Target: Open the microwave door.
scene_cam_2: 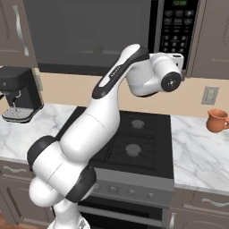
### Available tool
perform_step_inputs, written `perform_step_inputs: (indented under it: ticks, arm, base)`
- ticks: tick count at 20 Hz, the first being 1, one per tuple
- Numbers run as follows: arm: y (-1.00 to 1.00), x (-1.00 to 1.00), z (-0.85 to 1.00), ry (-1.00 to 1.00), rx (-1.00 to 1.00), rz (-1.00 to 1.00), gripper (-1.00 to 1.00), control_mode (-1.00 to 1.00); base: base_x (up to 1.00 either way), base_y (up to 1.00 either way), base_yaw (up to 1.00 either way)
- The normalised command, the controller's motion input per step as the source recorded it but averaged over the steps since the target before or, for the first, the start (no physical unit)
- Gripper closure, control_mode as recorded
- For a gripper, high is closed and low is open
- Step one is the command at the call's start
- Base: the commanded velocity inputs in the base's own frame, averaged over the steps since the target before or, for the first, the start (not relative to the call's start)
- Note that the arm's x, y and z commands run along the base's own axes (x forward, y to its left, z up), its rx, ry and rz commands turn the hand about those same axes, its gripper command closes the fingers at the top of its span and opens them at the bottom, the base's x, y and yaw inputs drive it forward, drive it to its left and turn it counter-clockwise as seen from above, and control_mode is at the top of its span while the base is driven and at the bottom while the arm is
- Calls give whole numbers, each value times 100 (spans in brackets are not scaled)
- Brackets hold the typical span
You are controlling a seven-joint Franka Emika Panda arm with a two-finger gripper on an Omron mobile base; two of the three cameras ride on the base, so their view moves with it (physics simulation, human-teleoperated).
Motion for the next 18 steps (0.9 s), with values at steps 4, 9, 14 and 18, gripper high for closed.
perform_step_inputs:
  ticks: [4,9,14,18]
  arm:
    - [0,0,0,0,0,0,100,-100]
    - [0,-1,0,0,0,0,100,-100]
    - [0,-23,0,0,0,3,100,-100]
    - [0,-57,6,-3,0,7,100,-100]
  base:
    - [0,0,0]
    - [0,0,0]
    - [0,0,0]
    - [0,0,0]
